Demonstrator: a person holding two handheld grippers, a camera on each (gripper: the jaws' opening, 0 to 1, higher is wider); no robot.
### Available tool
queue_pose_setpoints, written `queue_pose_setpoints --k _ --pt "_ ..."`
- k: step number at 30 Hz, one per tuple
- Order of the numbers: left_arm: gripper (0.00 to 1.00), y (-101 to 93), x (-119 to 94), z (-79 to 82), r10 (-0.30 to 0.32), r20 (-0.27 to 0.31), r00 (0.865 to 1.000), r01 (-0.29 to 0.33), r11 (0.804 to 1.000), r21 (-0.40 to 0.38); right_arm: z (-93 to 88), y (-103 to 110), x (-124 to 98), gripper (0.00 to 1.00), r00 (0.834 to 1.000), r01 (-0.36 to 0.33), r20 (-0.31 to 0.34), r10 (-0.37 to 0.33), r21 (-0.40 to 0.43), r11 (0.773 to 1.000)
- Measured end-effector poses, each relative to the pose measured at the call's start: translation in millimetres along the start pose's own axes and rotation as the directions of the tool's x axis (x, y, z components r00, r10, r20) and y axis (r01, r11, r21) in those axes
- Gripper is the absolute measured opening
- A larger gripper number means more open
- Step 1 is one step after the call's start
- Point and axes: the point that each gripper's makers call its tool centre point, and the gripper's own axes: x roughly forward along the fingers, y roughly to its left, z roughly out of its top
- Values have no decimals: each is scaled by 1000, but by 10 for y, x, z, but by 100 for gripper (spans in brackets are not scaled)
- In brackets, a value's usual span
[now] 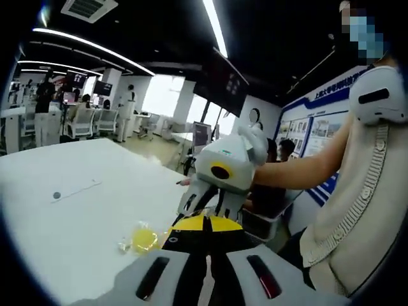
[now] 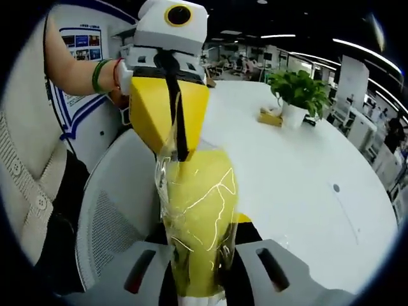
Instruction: Compare the silicone blocks by pressing each to a similar depth, holding the contact briefly, and releasing to observe deformation and rebound differences across the visible hardness samples.
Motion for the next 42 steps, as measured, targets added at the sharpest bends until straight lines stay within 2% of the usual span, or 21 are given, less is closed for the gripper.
queue_pose_setpoints --k 2,3,5,6,7,9,13,20,21,25,40,42 --pt "0 1 -4 9 0 2 1000 0 1000 -1 4 33 0 7 1000 -16 0 16 31 999" --pt "0 1 -4 9 0 2 1000 0 1000 -1 10 11 -1 7 1000 2 4 -2 8 1000" --pt "0 -12 -5 5 -1 -2 1000 1 1000 5 4 30 0 6 1000 -8 1 8 22 1000" --pt "0 -17 -5 3 -1 -2 1000 1 1000 11 14 8 0 6 1000 8 9 -9 3 1000" --pt "0 -18 -4 -1 0 -2 1000 0 1000 14 -1 33 2 6 1000 -6 -2 6 32 999" --pt "0 -4 -3 0 9 1 1000 -9 1000 17 0 21 2 5 1000 7 0 -7 50 999" --pt "0 -19 -3 3 6 2 1000 -6 1000 19 11 33 -6 5 1000 17 10 -17 41 999" --pt "0 -39 12 0 4 0 1000 -4 999 31 -5 74 -17 5 1000 1 12 -2 76 997" --pt "0 -41 12 1 3 0 1000 -3 999 32 0 53 -19 6 1000 15 16 -16 59 998" --pt "0 -48 18 -4 4 -1 1000 -4 999 34 -13 77 -19 6 1000 2 10 -3 83 997" --pt "0 -99 19 -31 4 -14 1000 -3 1000 28 -22 111 -14 6 1000 3 21 -4 67 998" --pt "0 -107 17 -28 1 -16 1000 -1 1000 10 -17 118 -20 5 1000 -1 24 -1 67 998"
